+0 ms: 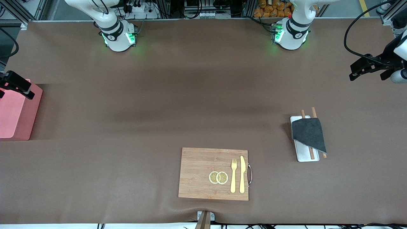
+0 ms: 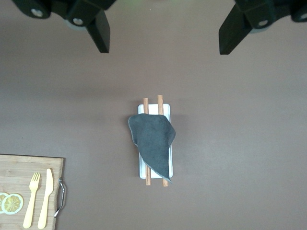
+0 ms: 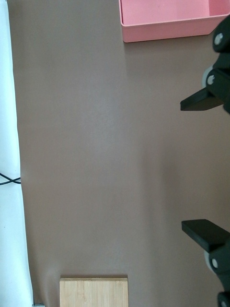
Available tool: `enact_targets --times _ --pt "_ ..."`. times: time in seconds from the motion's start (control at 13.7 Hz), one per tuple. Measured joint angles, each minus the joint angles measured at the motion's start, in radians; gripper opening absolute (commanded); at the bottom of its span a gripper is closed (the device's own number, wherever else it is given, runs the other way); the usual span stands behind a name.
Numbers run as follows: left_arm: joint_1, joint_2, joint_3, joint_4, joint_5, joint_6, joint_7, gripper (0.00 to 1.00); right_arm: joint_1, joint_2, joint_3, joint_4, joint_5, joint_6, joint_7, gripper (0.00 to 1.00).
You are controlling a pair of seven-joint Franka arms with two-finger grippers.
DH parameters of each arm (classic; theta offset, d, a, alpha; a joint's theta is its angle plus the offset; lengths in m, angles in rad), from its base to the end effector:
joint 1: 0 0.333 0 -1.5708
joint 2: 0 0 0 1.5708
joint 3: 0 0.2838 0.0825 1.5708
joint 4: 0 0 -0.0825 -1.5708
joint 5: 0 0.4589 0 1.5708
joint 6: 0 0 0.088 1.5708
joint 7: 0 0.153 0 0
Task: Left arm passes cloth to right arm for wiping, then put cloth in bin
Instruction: 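Move the left gripper down toward the grey cloth on the tray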
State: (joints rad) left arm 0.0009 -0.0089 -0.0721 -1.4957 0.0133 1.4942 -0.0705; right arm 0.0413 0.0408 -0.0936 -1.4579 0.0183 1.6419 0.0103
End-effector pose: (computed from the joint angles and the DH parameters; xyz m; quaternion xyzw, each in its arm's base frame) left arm 0.6180 -0.0421 0.5859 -1.0000 -0.0002 -0.0042 0.0067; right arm 0.6540 -0.0305 0.5898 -0.9969 0.0310 -0.0718 0.0057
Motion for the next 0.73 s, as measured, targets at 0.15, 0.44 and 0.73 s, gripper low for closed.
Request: enact_targets --times 0.15,0.44,0.73 --pt "0.000 0.000 0.000 0.000 0.000 0.000 0.000 1.00 0.000 0.000 0.000 0.000 0.000 -0.005 0.000 1.00" --pt "0.002 0.005 0.002 -0.003 0.004 0.000 0.000 1.00 0.000 0.000 0.001 0.000 0.001 -0.005 0.000 1.00" --pt "0.015 0.051 0.008 -0.013 0.006 0.001 0.000 1.00 0.000 0.001 0.003 0.000 0.001 -0.005 0.000 1.00"
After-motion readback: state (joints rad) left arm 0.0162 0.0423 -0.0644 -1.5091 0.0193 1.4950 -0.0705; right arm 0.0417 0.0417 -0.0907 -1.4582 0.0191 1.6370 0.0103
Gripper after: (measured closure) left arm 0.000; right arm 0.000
